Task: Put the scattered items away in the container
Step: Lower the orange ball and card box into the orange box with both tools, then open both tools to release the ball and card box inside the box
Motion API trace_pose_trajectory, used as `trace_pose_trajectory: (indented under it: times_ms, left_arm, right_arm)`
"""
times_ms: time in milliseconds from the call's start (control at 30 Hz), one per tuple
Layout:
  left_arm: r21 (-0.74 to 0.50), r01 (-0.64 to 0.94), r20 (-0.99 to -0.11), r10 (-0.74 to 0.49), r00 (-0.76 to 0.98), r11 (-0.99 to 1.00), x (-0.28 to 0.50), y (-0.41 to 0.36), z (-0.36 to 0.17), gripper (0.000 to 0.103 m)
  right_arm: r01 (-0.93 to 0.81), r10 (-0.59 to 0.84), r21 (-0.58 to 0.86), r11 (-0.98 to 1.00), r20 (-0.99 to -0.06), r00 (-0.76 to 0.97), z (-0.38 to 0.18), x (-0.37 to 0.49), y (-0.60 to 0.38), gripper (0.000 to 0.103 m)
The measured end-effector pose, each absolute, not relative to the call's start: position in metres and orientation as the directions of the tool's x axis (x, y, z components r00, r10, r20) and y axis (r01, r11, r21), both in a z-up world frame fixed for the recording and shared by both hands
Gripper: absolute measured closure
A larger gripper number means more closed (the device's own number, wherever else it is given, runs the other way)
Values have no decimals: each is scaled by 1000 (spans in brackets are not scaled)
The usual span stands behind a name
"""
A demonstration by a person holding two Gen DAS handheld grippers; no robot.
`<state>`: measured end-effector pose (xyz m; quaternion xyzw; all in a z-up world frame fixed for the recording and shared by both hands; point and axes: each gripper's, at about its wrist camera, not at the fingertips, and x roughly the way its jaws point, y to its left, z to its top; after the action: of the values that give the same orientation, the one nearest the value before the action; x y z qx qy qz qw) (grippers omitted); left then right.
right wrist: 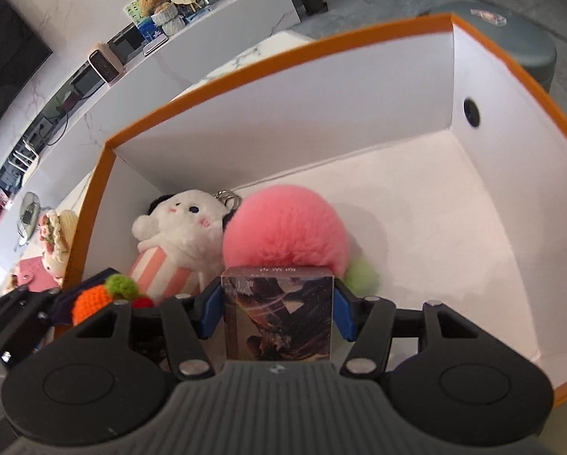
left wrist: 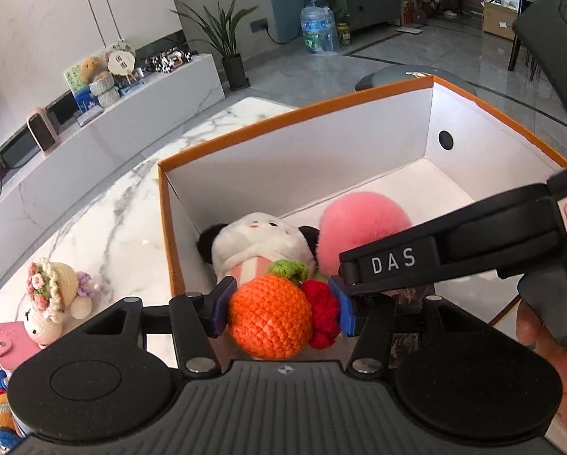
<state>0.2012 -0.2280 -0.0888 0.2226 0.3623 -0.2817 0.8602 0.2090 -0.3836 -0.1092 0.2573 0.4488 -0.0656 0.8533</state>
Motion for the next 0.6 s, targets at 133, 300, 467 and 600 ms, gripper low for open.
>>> trace_pose_trajectory:
  times_ms: [133,300,467,600]
  left_arm:
    - [175,643,-749,-323,579,746,200,-224,-88,41]
    - [177,637,-737,-328,591,750,199,-228,-87,39]
    - [190,626,-713,-331,618,757,194,-224,-84,33]
    - [202,614,-698,-328,637,763,190,-220,-80,31]
  right_arm:
    - [339,130,388,857,-799,588,-109,208,-383,41]
    - [331,146,404,853,-793,592,-108,206,-383,39]
    - [323,159,422,847,-782,603,-107,204,-384,32]
    - [328,152,426,843,-775,613,-104,202,-383,30]
